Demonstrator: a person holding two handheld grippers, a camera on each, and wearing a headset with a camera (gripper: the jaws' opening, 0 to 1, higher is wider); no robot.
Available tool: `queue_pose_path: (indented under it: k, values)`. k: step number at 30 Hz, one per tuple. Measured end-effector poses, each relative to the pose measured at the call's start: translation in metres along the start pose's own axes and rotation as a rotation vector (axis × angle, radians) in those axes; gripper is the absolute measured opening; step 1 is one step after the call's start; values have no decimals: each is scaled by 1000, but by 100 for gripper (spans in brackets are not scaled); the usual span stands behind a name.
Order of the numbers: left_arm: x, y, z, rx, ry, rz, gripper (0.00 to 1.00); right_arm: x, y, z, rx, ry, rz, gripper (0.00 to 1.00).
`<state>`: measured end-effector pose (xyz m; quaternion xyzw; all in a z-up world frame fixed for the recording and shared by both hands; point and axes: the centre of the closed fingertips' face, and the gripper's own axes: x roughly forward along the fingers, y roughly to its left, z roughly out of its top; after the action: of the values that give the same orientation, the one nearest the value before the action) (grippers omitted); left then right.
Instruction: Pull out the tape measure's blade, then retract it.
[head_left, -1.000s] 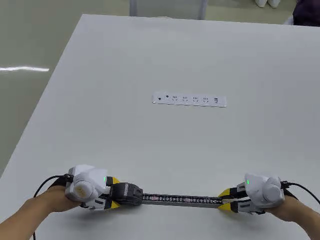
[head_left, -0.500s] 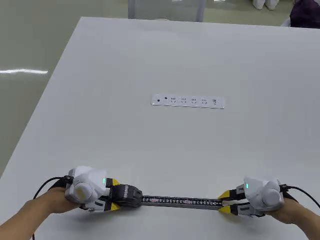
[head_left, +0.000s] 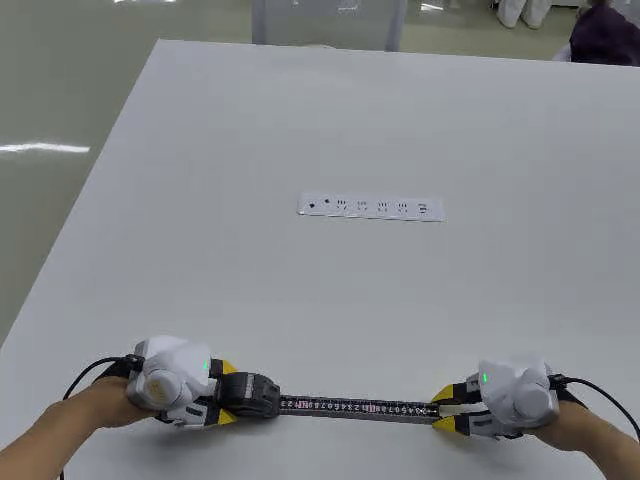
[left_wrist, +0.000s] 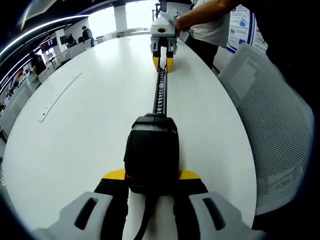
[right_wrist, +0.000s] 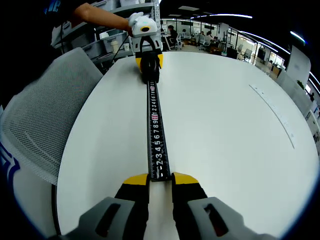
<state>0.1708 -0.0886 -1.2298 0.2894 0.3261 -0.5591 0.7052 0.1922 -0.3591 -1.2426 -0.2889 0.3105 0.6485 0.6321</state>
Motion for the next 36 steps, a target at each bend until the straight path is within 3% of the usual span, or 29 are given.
queue_pose_path:
  k: [15, 23, 36]
  values:
    - [-4, 6, 0, 10, 21, 17, 41, 1, 1, 3, 10, 14, -25, 28]
    - [-16, 9, 2, -60, 1, 49, 48, -7, 3, 6, 35, 6, -63, 37]
    - [-36, 3, 1, -183, -12, 117, 59, -27, 11, 7, 153, 7, -157, 54]
